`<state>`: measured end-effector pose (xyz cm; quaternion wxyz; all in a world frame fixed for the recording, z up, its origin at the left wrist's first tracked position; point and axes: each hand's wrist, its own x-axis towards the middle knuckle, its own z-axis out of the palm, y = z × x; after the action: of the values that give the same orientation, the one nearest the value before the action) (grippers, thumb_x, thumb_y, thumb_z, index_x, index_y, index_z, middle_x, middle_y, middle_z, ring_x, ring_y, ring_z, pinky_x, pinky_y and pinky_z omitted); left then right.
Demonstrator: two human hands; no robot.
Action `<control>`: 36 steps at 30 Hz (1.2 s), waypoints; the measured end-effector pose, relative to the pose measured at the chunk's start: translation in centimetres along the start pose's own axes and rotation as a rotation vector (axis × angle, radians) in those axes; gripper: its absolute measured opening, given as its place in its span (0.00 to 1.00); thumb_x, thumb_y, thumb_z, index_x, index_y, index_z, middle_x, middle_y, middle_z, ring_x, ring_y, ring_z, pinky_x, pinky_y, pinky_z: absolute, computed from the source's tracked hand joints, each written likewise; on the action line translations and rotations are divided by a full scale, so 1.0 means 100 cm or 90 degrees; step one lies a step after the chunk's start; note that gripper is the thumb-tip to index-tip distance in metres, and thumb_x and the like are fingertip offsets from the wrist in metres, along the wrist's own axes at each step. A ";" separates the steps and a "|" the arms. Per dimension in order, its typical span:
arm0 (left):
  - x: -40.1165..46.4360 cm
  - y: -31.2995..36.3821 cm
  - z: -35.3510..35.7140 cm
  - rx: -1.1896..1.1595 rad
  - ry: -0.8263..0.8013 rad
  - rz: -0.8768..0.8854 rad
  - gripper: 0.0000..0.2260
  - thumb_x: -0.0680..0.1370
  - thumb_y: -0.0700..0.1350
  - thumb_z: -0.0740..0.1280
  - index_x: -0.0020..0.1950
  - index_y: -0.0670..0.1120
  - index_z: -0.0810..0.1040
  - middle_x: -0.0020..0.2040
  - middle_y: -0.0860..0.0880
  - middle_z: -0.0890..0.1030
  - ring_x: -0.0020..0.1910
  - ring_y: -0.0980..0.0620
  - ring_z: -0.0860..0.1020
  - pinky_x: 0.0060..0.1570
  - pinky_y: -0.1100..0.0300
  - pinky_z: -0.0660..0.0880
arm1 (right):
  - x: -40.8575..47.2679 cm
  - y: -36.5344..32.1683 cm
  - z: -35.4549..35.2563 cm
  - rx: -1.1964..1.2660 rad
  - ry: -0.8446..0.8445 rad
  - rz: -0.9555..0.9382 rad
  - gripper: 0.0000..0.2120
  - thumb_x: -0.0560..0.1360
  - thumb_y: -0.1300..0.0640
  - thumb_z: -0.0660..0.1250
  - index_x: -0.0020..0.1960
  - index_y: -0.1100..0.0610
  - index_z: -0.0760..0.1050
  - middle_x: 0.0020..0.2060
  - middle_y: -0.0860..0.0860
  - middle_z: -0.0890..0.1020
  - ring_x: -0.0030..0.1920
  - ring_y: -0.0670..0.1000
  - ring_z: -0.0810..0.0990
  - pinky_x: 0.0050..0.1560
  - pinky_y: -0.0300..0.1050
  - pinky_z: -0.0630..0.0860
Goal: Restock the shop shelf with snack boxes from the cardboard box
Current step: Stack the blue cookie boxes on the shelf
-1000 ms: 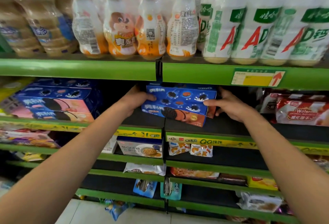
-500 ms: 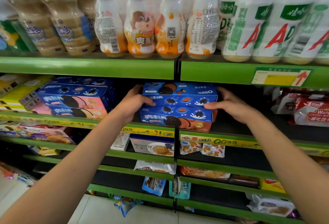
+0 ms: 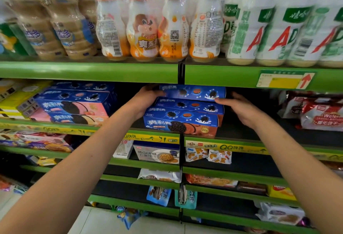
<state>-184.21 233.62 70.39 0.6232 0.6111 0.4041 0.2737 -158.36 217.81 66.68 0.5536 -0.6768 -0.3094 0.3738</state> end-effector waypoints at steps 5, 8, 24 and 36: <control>-0.006 -0.004 -0.016 0.150 0.026 0.018 0.15 0.77 0.44 0.69 0.64 0.50 0.76 0.56 0.47 0.81 0.53 0.50 0.79 0.47 0.57 0.76 | -0.011 0.005 -0.006 -0.183 0.165 -0.076 0.29 0.75 0.50 0.72 0.72 0.52 0.68 0.67 0.53 0.74 0.61 0.50 0.74 0.59 0.44 0.70; -0.026 -0.010 -0.029 0.184 0.010 -0.004 0.08 0.79 0.46 0.65 0.58 0.54 0.76 0.53 0.51 0.80 0.48 0.56 0.79 0.38 0.61 0.73 | -0.034 0.007 -0.011 -0.255 0.160 -0.168 0.10 0.75 0.50 0.71 0.55 0.46 0.76 0.57 0.49 0.79 0.53 0.49 0.79 0.47 0.42 0.72; -0.036 -0.038 -0.039 0.036 -0.104 0.019 0.23 0.68 0.42 0.77 0.62 0.46 0.77 0.50 0.51 0.84 0.46 0.54 0.82 0.38 0.63 0.75 | -0.049 0.013 -0.019 0.014 0.046 -0.098 0.21 0.70 0.69 0.69 0.55 0.46 0.80 0.55 0.53 0.83 0.60 0.57 0.79 0.65 0.57 0.73; -0.030 -0.027 -0.016 -0.351 -0.021 0.067 0.07 0.77 0.43 0.66 0.44 0.46 0.84 0.40 0.51 0.84 0.38 0.55 0.82 0.33 0.63 0.77 | -0.057 0.023 -0.043 0.009 0.009 -0.070 0.18 0.66 0.62 0.65 0.48 0.44 0.85 0.39 0.47 0.85 0.39 0.47 0.77 0.32 0.42 0.63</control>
<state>-187.48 231.70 68.40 0.7572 0.4431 0.2719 0.3954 -157.71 210.42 65.83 0.5802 -0.6575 -0.3394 0.3403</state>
